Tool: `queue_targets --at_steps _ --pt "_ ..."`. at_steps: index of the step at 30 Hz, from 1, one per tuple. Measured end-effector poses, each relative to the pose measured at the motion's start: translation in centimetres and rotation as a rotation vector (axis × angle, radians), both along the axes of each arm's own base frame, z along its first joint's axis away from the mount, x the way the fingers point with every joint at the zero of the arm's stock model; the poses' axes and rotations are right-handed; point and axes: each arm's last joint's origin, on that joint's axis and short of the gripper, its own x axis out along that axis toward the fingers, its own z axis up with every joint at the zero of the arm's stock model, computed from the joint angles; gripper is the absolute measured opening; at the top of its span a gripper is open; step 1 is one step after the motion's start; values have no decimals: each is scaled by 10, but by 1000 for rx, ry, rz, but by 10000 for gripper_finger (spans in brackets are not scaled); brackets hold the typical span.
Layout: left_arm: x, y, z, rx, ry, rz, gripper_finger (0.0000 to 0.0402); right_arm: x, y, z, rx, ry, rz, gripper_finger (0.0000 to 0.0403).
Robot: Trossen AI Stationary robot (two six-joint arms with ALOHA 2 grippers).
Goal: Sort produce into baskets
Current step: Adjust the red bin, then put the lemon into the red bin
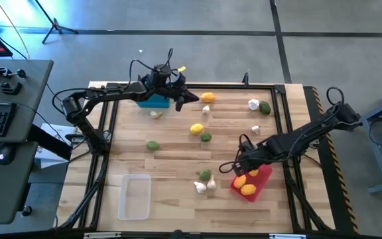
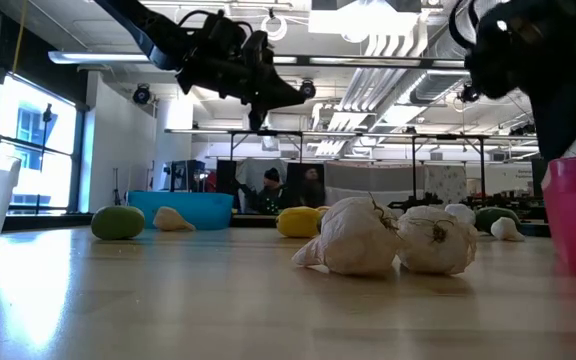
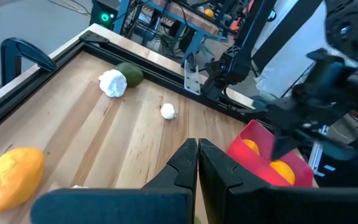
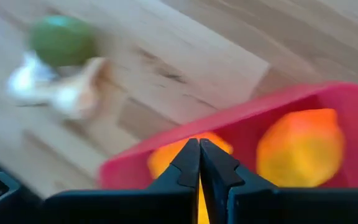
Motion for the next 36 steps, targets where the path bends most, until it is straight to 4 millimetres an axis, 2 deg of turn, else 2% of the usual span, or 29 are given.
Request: queue_targets --at_steps 5,7,11,15,28,36 --pt "-3 6 0 0 0 17 0 13 3 22 -9 -116 -15 0" --pt "-6 9 0 -3 -2 20 0 20 4 19 -5 -136 1 0" --pt "-11 16 0 -14 -8 13 0 30 9 2 52 -64 77 0" --pt "-13 20 0 -15 -9 23 0 32 18 -10 124 18 137 0" --pt "-14 21 0 -18 -4 24 0 11 33 -10 241 183 260 0" --pt "-14 21 0 -19 -3 24 0 -1 35 7 236 119 275 0"
